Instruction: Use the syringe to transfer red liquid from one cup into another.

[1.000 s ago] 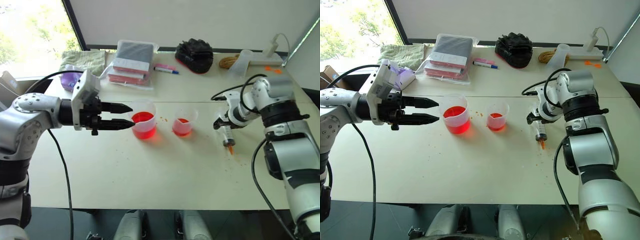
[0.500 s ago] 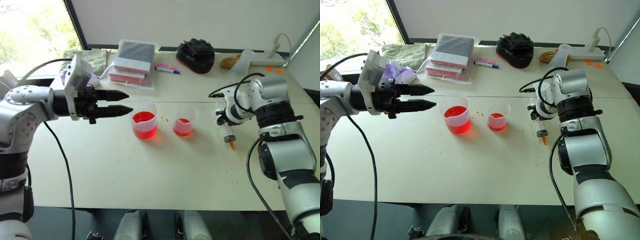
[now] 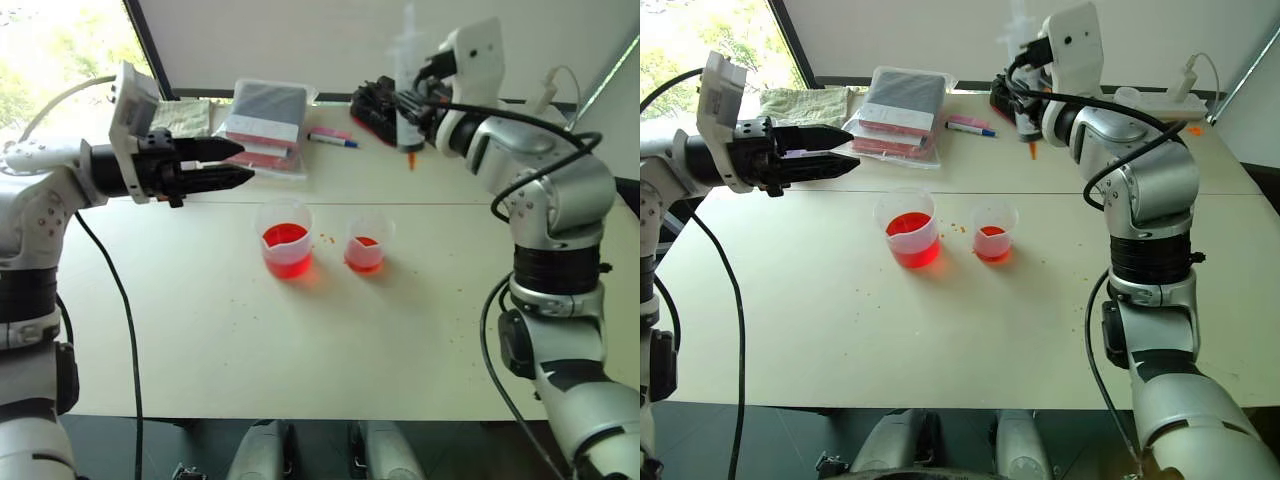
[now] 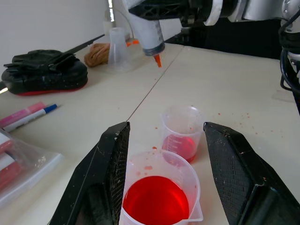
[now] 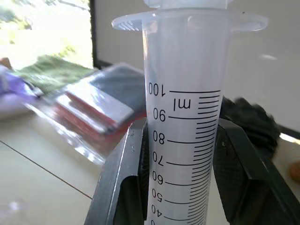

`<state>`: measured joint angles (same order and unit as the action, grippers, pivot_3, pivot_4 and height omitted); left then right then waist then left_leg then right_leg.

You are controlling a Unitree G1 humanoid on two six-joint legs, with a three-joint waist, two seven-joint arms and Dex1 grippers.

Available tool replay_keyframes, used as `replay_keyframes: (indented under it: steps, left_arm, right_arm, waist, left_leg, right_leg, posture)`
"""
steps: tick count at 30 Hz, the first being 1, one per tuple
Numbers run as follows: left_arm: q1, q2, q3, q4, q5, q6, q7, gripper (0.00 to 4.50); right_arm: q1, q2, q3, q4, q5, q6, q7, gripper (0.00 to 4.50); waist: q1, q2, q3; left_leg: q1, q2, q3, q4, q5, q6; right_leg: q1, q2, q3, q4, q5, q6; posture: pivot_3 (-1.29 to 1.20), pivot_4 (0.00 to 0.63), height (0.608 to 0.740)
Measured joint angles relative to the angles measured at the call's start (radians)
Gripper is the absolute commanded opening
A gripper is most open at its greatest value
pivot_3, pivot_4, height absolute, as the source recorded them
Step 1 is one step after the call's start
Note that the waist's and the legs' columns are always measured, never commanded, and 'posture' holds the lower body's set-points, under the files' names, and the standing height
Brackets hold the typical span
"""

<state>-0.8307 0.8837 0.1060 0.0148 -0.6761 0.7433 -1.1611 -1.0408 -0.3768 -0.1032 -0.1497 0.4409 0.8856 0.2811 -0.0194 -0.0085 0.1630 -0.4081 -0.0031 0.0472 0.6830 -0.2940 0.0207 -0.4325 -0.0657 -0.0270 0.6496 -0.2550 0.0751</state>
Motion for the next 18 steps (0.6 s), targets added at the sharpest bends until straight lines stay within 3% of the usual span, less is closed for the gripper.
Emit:
replay_keyframes:
  steps: [8,18]
  left_arm:
    - [0.027,0.079,0.015,-0.075,0.005,0.063,0.016,2.61]
    - [0.04,0.17,0.068,-0.105,-0.022,0.138,0.031,2.61]
  right_arm:
    - [0.004,0.198,-0.011,-0.04,0.137,-0.158,0.1,1.28]
    - [0.212,0.368,0.195,0.011,0.068,-0.382,0.18,1.28]
  waist:
    - [0.0,0.0,0.0]
    - [0.001,0.0,0.0]
  left_leg:
    - [0.0,0.0,0.0,0.0,0.0,0.0]
    - [0.0,0.0,-0.001,0.0,0.001,-0.001]
  right_leg:
    - [0.0,-0.001,0.0,0.0,0.0,0.0]
    - [0.0,0.0,0.0,0.0,0.0,0.0]
  posture:
    - [0.0,0.15,0.74]
    - [0.0,0.15,0.74]
